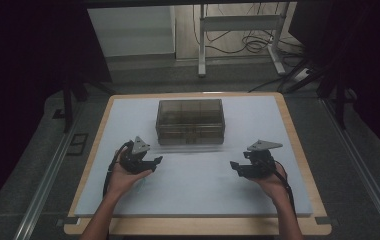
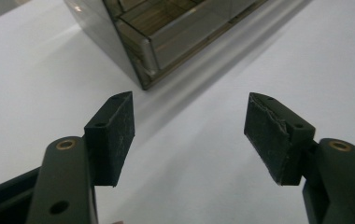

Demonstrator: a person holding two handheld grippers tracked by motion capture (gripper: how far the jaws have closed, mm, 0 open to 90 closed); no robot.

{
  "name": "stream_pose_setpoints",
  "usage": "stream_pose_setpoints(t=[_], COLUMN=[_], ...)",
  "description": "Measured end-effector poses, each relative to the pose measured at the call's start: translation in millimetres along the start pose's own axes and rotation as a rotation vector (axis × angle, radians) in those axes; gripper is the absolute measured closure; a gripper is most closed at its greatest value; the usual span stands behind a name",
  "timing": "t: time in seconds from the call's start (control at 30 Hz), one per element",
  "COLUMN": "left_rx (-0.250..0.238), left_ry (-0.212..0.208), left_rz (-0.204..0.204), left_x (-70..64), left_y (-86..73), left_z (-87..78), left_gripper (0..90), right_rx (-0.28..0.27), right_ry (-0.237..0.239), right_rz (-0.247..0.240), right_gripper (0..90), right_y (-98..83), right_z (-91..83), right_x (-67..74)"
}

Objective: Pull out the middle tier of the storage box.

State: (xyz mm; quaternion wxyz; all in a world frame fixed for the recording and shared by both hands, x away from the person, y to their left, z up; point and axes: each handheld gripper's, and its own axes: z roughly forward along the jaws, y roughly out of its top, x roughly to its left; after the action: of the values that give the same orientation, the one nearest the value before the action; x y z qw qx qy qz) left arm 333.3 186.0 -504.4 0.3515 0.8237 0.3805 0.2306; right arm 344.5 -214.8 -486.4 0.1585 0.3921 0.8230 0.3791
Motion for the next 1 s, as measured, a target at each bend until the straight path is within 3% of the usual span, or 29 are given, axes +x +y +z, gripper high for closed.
stream_pose_setpoints(t=[0.73, 1.0], left_rx=[0.011, -0.003], left_ry=[0.001, -0.010], left_rz=[0.033, 0.025], left_x=[4.6, 7.9], left_y=[6.6, 8.4], left_z=[5.3, 7.4], left_gripper=[36.6, 40.2], right_rx=[-0.005, -0.009], right_ry=[0.045, 0.058], right_rz=[-0.010, -0.044], right_gripper=[32.5, 36.1], right_y=[17.2, 25.6], right_z=[15.9, 23.1], right_x=[-8.4, -9.4])
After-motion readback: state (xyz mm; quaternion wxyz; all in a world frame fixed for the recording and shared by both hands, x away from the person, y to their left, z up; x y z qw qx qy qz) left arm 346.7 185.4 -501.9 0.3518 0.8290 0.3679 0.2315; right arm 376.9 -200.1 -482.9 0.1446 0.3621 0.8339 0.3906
